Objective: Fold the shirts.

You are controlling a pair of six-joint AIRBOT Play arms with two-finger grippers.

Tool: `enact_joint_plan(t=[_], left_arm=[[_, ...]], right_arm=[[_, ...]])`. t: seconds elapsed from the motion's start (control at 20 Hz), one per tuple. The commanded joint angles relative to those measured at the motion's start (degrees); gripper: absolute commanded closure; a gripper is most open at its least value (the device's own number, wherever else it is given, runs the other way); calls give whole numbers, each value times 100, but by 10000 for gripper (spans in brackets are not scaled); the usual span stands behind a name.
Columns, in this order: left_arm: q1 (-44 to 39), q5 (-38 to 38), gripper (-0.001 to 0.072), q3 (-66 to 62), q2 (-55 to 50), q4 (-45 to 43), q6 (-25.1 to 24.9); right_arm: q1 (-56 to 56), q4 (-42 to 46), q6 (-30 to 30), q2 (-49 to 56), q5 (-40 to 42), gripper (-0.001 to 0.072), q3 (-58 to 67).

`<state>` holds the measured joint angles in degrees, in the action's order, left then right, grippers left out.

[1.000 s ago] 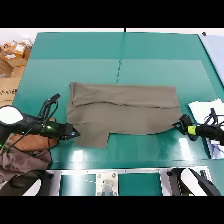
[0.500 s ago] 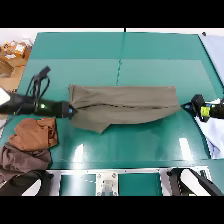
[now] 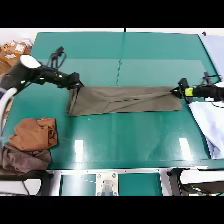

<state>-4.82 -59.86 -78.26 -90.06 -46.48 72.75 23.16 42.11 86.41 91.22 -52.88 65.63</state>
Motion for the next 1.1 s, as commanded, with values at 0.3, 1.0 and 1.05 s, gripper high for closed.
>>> enact_joint_plan(t=[0.3, 1.0, 1.05], left_arm=[[955, -813, 71, -1665, -1021, 122, -2], [81, -1062, 680, -1698, -1023, 105, 223], [-76, -890, 680, -1698, -1023, 105, 223]], right_arm=[[1091, 212, -1379, 1460, -2020, 236, 2358], [704, 278, -2710, 2551, -2763, 646, 2448], [704, 149, -2693, 2531, -2811, 692, 2529]])
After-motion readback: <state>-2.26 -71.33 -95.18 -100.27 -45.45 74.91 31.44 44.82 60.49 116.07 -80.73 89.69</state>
